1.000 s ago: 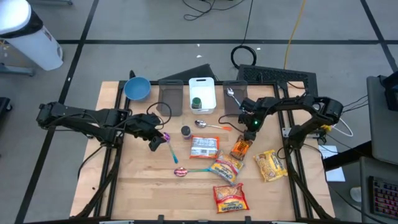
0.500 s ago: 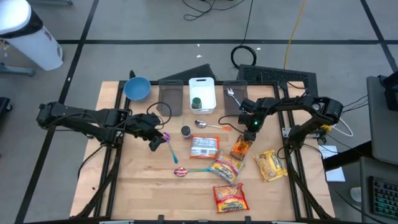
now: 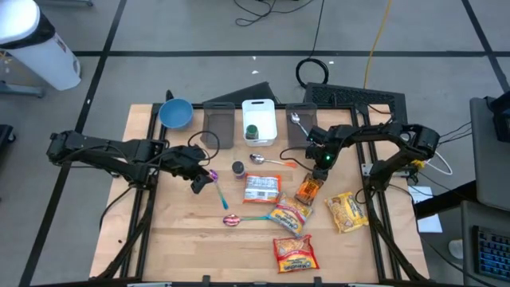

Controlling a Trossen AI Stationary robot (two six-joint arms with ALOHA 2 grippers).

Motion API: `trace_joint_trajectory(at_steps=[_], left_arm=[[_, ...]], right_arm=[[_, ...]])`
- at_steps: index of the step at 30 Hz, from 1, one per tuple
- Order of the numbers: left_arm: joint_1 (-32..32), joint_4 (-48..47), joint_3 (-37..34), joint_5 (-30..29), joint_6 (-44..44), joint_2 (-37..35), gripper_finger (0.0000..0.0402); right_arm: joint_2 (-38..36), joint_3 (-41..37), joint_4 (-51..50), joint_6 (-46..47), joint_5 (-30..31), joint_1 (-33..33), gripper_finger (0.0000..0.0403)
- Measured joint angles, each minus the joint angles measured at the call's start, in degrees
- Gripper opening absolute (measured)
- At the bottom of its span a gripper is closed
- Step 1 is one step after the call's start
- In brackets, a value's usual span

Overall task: Pick & Place Food Item
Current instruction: Put the orange seasoning pack into the white bin

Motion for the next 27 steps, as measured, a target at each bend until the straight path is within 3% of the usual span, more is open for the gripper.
trace_joint_trajectory(at_steps=[27], left_arm=[[-0.01,0.00,0.00,-0.02,1.30,0.00,0.0200]], right_arm=[[-0.89,0.00,-0.28,3.98,-0.44,0.00,0.0000]])
